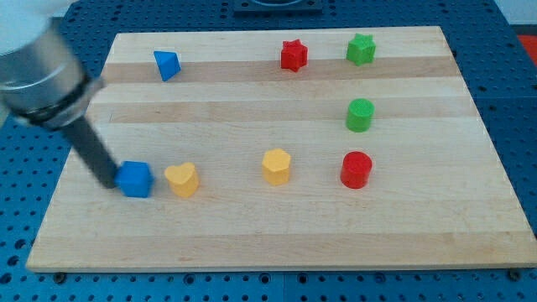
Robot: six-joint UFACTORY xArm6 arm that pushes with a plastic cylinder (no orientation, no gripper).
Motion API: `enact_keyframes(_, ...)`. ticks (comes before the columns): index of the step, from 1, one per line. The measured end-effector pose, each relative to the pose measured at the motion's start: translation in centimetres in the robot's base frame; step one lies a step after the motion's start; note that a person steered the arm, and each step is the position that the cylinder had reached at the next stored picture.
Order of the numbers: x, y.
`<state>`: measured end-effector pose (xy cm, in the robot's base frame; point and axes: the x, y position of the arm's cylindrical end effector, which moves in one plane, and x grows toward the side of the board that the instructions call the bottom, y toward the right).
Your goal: Push the yellow heart with a blue cube into the red circle
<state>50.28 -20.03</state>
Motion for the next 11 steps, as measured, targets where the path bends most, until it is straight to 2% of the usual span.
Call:
enact_keyframes(2, 1.0, 13.2)
enact_keyframes(3, 1.0, 14.2)
enact_keyframes(4, 1.9, 6.9)
enact_keyframes(5, 3.4, 5.7)
enact_keyframes(6, 5.7, 12.3)
enact_keyframes(7, 2.7, 21.0)
enact_keyframes(8, 2.4, 26.6)
enact_keyframes(9, 1.5, 25.6)
enact_keyframes(10, -2.5, 27.1)
enact_keyframes(11, -2.7, 33.7)
